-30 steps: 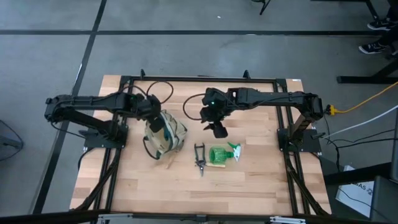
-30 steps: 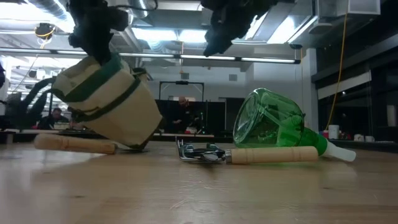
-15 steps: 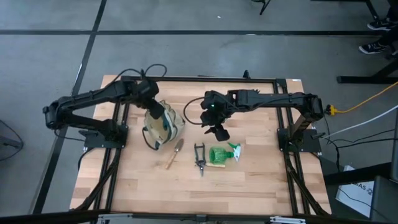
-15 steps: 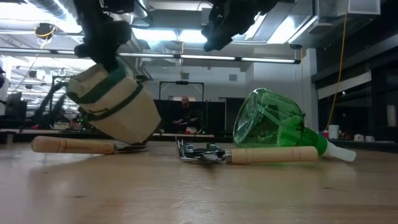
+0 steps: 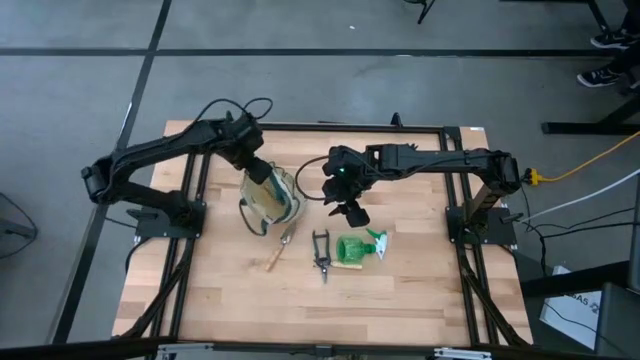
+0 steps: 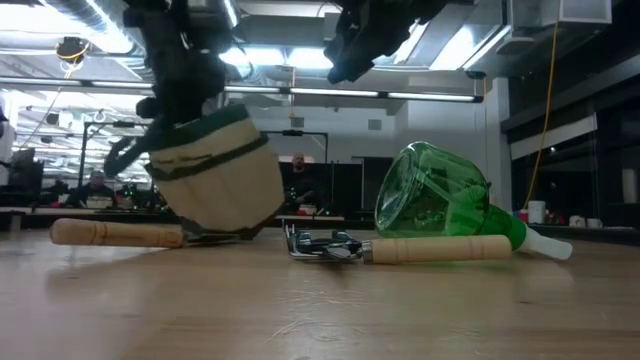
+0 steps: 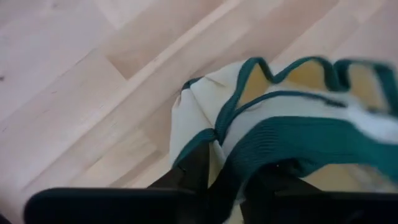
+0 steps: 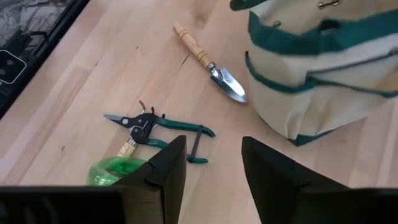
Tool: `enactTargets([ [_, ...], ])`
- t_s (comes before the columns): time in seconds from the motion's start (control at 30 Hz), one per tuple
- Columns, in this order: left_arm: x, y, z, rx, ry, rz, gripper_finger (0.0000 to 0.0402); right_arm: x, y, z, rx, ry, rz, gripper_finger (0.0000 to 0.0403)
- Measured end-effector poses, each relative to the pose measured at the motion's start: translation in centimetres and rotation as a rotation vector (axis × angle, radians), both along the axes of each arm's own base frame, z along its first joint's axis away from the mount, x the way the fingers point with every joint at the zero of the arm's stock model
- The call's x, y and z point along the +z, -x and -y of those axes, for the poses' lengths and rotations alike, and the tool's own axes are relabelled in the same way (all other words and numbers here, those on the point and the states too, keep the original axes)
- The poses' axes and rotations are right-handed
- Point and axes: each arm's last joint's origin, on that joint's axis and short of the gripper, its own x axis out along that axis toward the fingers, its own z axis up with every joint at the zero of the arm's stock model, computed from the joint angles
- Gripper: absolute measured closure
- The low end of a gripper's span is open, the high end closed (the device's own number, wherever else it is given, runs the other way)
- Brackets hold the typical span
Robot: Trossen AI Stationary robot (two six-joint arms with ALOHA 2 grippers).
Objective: Pick & Place Garden tools in Gardening bag
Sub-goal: Adjust the gardening bag, then put the trowel into the gardening bag
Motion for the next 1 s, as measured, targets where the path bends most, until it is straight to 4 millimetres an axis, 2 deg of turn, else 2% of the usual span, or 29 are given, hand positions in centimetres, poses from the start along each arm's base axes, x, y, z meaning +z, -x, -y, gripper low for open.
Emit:
enactTargets([
  [0.17, -0.5, -0.2, -0.6, -0.055, 0.004, -0.003, 0.0298, -0.1, 0.1, 0.0, 0.0, -0.001, -0.013, 0.0245],
  [0.3, 0.1, 0.1, -1.0, -0.07, -0.029, 0.048, 0.0275, -0.2, 0.2, 0.1, -0.004, -0.002, -0.027, 0.0245],
  [0.63, 4.6, 0.9, -1.4, -0.106, -0.176, 0.168, 0.0249, -0.4, 0.5, 0.1, -0.032, -0.023, -0.077, 0.0245],
  [0.8, 6.3, 1.1, 0.4, -0.168, -0.234, 0.225, 0.0254, -0.8, 1.3, 0.1, -0.032, -0.03, -0.172, 0.0245],
  [1.0, 7.8, 0.9, 4.8, -0.301, -0.348, 0.252, 0.0265, -1.5, 2.2, -0.1, -0.053, -0.048, -0.28, 0.0245],
])
